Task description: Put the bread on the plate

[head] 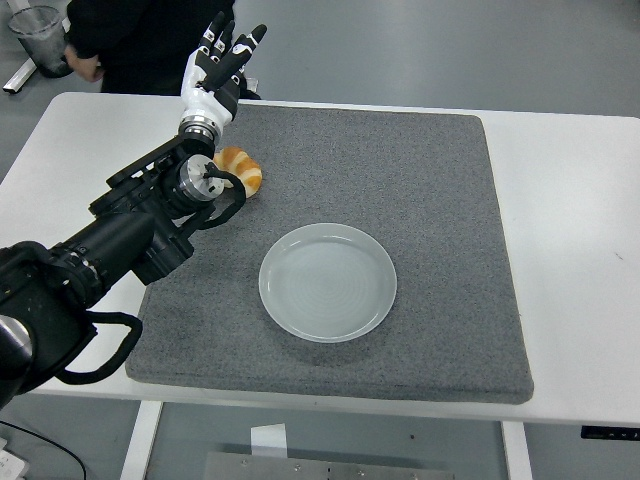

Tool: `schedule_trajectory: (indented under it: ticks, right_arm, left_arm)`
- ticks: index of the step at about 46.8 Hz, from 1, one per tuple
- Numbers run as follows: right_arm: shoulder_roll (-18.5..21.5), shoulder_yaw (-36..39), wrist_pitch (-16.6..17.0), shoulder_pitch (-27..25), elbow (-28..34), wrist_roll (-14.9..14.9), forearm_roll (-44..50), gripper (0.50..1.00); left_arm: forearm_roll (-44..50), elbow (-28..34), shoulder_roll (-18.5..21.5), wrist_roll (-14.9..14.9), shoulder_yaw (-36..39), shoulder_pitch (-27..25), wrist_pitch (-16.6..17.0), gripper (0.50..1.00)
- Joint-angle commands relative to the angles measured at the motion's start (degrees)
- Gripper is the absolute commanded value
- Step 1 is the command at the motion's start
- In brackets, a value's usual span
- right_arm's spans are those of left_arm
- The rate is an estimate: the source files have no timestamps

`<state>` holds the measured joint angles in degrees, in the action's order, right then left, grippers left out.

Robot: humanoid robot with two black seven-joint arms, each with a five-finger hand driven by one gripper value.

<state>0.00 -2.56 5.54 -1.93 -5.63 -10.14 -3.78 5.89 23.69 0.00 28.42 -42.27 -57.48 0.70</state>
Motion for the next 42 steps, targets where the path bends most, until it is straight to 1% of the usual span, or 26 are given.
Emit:
schedule_trajectory:
  ticks: [1, 5, 8, 10, 12, 14, 16, 19, 22, 27, 29, 35, 39, 42]
  right_arm:
    - [0.00, 0.01, 0.00, 0.00, 0.00, 0.03, 0.00, 0.932]
    - [0.00, 0.01, 0.00, 0.00, 0.00, 0.03, 0.00, 0.932]
    - [0.00, 0.01, 0.00, 0.00, 0.00, 0.03, 0.00, 0.932]
    - [0.00, -0.08, 0.00, 0.00, 0.00, 0.03, 0.00, 0.932]
    - [0.00, 0.01, 0.00, 0.00, 0.00, 0.03, 0.00, 0.932]
    - [0.00, 0.01, 0.00, 0.00, 0.00, 0.03, 0.00, 0.932]
    - [0.00, 0.01, 0.00, 0.00, 0.00, -0.06, 0.00, 0.932]
    - [0.00, 0.01, 0.00, 0.00, 0.00, 0.03, 0.00, 0.932]
    - [0.00, 0.01, 0.00, 0.00, 0.00, 0.03, 0.00, 0.932]
    - [0.00, 0.01, 0.00, 0.00, 0.00, 0.03, 0.00, 0.932]
    - [0.00, 0.01, 0.00, 0.00, 0.00, 0.03, 0.00, 0.932]
    - [0.00, 0.01, 0.00, 0.00, 0.00, -0.06, 0.00, 0.932]
    - [0.00, -0.08, 0.00, 0.00, 0.00, 0.03, 0.00, 0.932]
    - [0.00, 0.01, 0.00, 0.00, 0.00, -0.06, 0.00, 0.932]
  left_arm:
    - [-0.09, 0.22, 0.00, 0.14, 0.08, 0.00, 0.43, 1.000]
    - [-0.53, 0.48, 0.00, 0.41, 0.17, 0.00, 2.80, 1.000]
    - [-0.97, 1.80, 0.00, 0.32, 0.35, 0.00, 3.51, 1.000]
    - [-1.14, 2.85, 0.00, 0.32, 0.79, -0.17, 4.56, 1.000]
    - [-1.23, 3.29, 0.00, 0.23, 1.84, -0.70, 6.58, 1.000]
    - [-1.23, 3.47, 0.00, 0.15, 3.24, -1.58, 9.21, 1.000]
    - [-1.23, 4.17, 0.00, -0.12, 5.44, -2.19, 10.28, 1.000]
    - [-1.32, 4.96, 0.00, -0.21, 9.39, -3.33, 10.98, 1.000]
    - [-1.32, 5.31, 0.35, -0.21, 14.39, -5.88, 11.07, 1.000]
    - [-1.41, 6.98, 4.65, -0.21, 24.94, -9.92, 11.51, 1.000]
    - [-1.41, 8.65, 7.19, -0.21, 28.81, -11.59, 11.51, 1.000]
    - [-1.41, 12.34, 13.61, -0.56, 36.72, -16.43, 11.60, 1.000]
    - [-1.50, 17.69, 19.32, -1.61, 41.12, -18.63, 10.46, 1.000]
    - [-1.58, 22.88, 23.28, -1.70, 46.30, -21.43, 10.28, 1.000]
